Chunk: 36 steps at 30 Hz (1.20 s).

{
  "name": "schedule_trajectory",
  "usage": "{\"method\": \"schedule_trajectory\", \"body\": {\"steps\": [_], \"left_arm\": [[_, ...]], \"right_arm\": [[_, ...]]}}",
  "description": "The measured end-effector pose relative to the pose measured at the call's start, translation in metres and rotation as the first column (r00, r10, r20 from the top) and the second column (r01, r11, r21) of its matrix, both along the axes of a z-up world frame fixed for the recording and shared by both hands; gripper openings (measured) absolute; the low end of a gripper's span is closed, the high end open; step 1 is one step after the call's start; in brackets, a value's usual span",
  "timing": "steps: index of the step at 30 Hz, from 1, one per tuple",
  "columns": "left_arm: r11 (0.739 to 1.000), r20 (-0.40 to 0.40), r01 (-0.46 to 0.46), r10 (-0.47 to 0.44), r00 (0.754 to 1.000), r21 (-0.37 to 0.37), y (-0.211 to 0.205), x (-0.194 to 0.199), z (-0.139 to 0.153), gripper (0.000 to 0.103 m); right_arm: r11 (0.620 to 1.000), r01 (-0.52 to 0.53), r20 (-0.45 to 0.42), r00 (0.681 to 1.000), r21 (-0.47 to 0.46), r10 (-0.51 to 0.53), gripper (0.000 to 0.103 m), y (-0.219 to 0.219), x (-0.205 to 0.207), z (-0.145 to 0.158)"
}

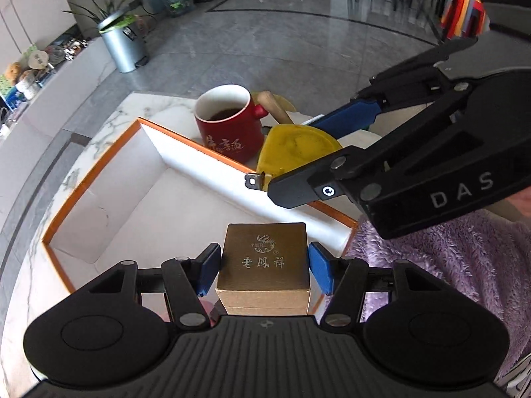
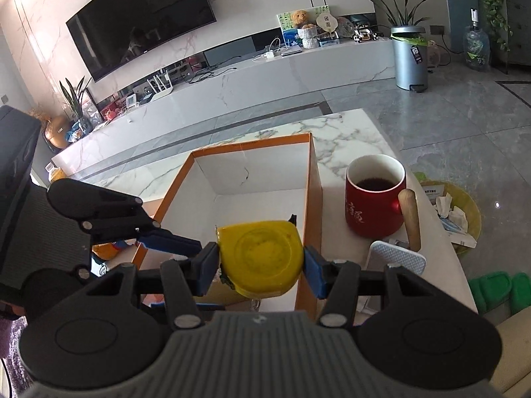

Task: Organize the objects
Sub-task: 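Carry the brown box and yellow tape measure over the shoebox with both tools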

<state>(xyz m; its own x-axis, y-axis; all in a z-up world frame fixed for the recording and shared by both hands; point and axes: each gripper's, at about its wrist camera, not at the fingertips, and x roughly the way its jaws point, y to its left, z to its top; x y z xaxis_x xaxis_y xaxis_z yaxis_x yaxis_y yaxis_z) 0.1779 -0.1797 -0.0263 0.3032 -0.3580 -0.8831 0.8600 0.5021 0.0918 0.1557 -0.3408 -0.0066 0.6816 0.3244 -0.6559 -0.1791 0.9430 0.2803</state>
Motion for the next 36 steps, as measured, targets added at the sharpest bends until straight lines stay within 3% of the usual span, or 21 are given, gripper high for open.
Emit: {"method": "schedule_trajectory", "body": {"steps": [12, 24, 25, 27, 29, 31, 33, 36], "left_arm": [[0.981, -0.123, 0.192, -0.192, 0.974, -0.009, -0.024, 0.031, -0.038, 0.067], [0.967, -0.212, 0.226, -0.246, 0.946, -0.115, -0.022, 0.053, -0.058, 0.067], [0.965, -0.215, 0.225, -0.249, 0.944, -0.133, -0.021, 0.054, -0.057, 0.055], [0.953, -0.267, 0.213, -0.267, 0.926, -0.214, -0.020, 0.058, -0.055, 0.019], [0.950, -0.277, 0.212, -0.272, 0.922, -0.230, -0.022, 0.060, -0.053, 0.018], [0.957, -0.240, 0.227, -0.266, 0.934, -0.178, -0.026, 0.058, -0.056, 0.020], [0.963, -0.270, 0.213, -0.251, 0.930, -0.165, -0.026, 0.060, -0.061, 0.020], [0.972, -0.242, 0.195, -0.222, 0.944, -0.131, -0.020, 0.057, -0.062, 0.034]], "right_arm": [[1.000, -0.009, -0.071, 0.997, 0.013, 0.010, 0.057, -0.008, 0.025, -0.012], [0.999, -0.026, -0.104, 0.994, -0.027, 0.023, 0.057, 0.002, 0.038, -0.018], [0.999, -0.026, -0.105, 0.994, -0.031, 0.022, 0.057, 0.002, 0.038, -0.018], [0.999, -0.023, -0.108, 0.994, -0.034, 0.019, 0.057, 0.001, 0.039, -0.018], [0.999, -0.023, -0.111, 0.994, -0.036, 0.018, 0.056, 0.002, 0.039, -0.018], [0.999, -0.024, -0.114, 0.993, -0.040, 0.019, 0.056, 0.003, 0.039, -0.017], [0.999, -0.027, -0.112, 0.993, -0.041, 0.022, 0.057, 0.004, 0.038, -0.016], [0.999, -0.027, -0.111, 0.994, -0.043, 0.022, 0.057, 0.003, 0.037, -0.016]]}}
